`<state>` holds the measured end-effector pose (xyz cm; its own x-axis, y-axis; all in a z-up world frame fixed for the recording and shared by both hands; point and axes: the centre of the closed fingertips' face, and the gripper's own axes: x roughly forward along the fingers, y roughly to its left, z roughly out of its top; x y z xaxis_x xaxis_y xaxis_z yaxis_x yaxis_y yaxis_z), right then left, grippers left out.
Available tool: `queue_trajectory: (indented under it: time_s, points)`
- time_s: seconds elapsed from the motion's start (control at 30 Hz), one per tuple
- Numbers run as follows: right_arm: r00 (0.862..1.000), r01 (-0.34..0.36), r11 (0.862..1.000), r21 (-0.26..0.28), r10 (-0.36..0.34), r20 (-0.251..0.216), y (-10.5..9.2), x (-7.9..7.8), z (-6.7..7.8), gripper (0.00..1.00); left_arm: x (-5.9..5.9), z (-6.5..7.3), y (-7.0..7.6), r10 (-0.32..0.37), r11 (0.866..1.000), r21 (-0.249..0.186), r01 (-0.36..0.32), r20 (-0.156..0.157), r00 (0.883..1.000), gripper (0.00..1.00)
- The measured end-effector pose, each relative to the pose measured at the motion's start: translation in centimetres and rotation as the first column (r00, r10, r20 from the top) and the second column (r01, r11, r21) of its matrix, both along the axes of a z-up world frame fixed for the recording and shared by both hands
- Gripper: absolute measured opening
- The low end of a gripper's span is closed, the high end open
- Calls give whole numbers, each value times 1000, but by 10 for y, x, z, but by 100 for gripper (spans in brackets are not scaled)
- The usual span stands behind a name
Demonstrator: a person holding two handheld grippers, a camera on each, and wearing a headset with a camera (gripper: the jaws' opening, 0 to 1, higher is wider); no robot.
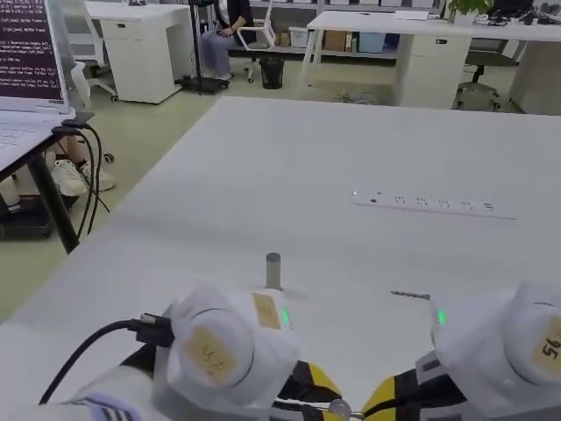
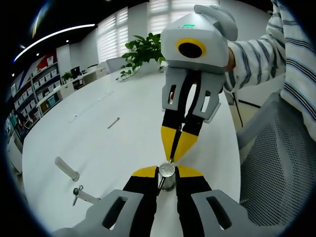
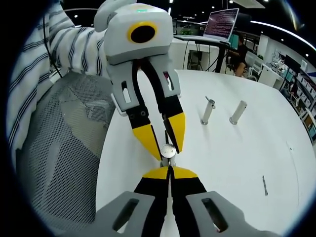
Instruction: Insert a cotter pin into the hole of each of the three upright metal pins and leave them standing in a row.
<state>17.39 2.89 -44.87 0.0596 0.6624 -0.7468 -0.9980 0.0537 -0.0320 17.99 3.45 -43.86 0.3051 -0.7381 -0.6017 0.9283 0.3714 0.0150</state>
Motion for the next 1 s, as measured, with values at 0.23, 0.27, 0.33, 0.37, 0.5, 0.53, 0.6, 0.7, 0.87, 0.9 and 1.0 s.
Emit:
queue_trajectory:
  time_s: [0.23, 0.27, 0.33, 0.37, 0.5, 0.53, 0.6, 0.7, 0.87, 0.9, 1.0]
  points:
    - [1000, 9, 1000, -9, -9, 6, 1, 1, -1, 0, 0, 0, 1, 5, 1000, 6, -5, 7, 1000, 10]
    - [1000, 11, 1000, -9, -11, 7, 1, 1, -1, 0, 0, 0, 1, 8, 1000, 4, -8, 4, 1000, 10]
    - [1000, 29, 1000, 0, -29, 4, 1, 2, -1, 0, -1, 1, 2, 28, 999, -18, -28, -19, 999, 11]
    - [999, 42, 999, 7, -42, 2, 1, 3, -1, 0, -1, 1, 3, 34, 999, -22, -35, -20, 999, 12]
    - [997, 68, 997, 35, -67, -27, 0, 1, -3, 5, -4, 3, 7, 77, 995, -66, -81, -62, 995, 18]
    - [997, 72, 997, 38, -70, -32, 0, 0, -5, 7, -7, 2, 8, 80, 993, -75, -87, -85, 993, 19]
    - [996, 80, 996, 38, -79, -46, 1, -1, -10, 12, -10, 1, 11, 83, 993, -82, -91, -96, 992, 22]
    - [995, 87, 995, 38, -85, -54, 3, -4, -16, 20, -17, 2, 16, 106, 986, -115, -118, -109, 988, 35]
    - [993, 98, 994, 48, -94, -77, 6, -9, -23, 26, -24, 7, 21, 175, 965, -175, -197, -136, 975, 55]
    - [992, 99, 994, 52, -95, -80, 7, -9, -24, 27, -24, 8, 22, 191, 959, -186, -215, -136, 972, 58]
    - [991, 104, 992, 64, -98, -91, 11, -10, -27, 27, -29, 10, 26, 239, 937, -225, -267, -142, 961, 68]
